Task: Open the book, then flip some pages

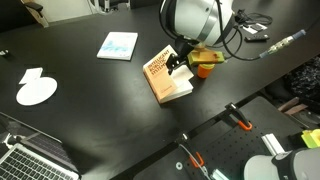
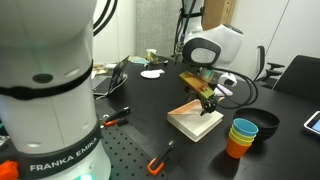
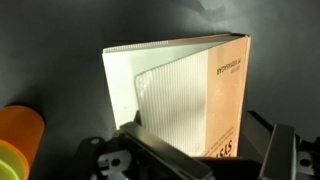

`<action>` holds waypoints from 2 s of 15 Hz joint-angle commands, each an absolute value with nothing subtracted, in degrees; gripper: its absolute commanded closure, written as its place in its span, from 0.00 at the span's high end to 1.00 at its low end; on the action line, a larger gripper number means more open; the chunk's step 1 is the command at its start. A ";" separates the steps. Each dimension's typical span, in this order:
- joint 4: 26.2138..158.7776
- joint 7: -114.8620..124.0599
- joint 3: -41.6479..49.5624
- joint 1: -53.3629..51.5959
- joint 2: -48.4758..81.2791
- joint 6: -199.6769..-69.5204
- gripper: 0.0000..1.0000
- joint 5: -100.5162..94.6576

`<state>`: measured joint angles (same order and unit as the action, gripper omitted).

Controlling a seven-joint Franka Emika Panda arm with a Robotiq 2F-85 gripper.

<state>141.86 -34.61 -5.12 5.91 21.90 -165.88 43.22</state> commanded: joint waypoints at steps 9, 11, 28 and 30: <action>150.87 -26.69 -4.31 -7.36 10.21 -177.33 1.00 41.19; 151.88 -25.98 -4.49 -9.21 8.98 -178.95 1.00 41.65; 155.28 -23.69 -8.48 -20.61 6.02 -178.35 1.00 43.82; 155.18 -24.05 -9.54 -20.77 5.72 -177.74 1.00 44.46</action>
